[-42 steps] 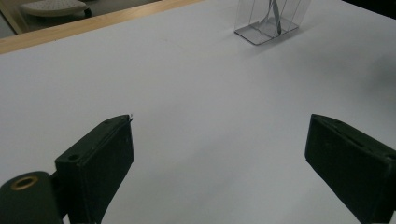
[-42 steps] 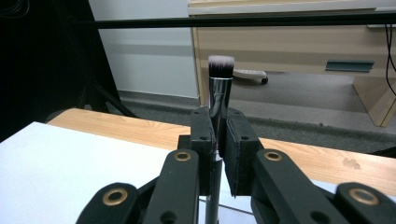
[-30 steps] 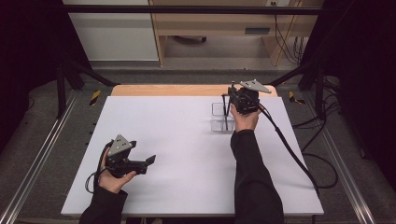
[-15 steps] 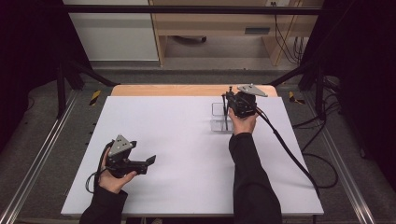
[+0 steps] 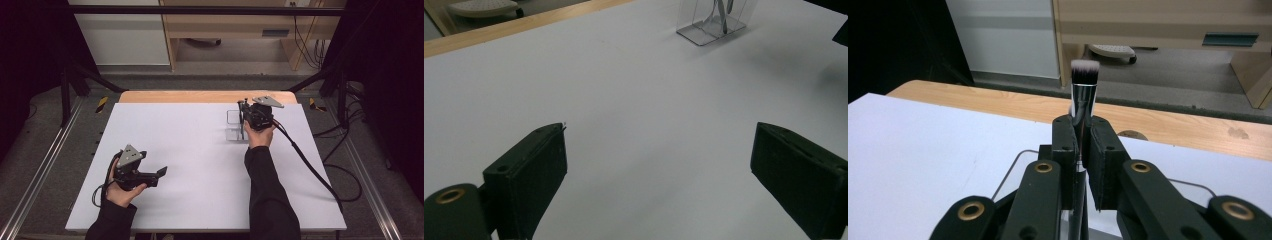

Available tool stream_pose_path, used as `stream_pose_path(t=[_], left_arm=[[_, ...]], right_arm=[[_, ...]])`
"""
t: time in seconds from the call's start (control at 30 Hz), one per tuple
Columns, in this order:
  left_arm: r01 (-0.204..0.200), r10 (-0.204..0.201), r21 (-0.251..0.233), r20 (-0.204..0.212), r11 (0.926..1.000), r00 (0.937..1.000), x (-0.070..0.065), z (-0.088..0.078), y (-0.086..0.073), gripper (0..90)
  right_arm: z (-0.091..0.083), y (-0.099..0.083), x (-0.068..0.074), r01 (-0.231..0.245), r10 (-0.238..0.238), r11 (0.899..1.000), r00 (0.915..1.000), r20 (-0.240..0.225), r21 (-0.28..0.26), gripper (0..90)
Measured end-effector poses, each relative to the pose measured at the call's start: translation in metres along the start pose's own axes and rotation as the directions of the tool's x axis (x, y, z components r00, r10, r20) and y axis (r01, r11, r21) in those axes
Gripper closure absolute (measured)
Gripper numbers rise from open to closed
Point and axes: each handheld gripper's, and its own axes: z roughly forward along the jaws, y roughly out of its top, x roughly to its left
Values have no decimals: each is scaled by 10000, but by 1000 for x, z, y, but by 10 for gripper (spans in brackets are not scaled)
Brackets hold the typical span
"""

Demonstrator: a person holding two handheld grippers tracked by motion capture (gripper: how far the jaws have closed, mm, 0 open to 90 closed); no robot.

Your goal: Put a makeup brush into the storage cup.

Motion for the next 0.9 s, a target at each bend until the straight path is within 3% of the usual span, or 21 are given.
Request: stream_pose_path(t=[0.37,0.53,0.9], left_arm=[[-41,41,76,6,10000,10000,-1,1,0,71],[-59,59,78,5,10000,10000,-1,1,0,71],[42,-42,27,-49,10000,10000,0,1,-1,71]], right_arm=[[4,-11,2,155,-155,9985,9999,-1,529,829],[1,-13,4,73,-62,9964,9999,-130,844,707],[-29,-22,9,155,-122,9993,9951,-982,331,438]])
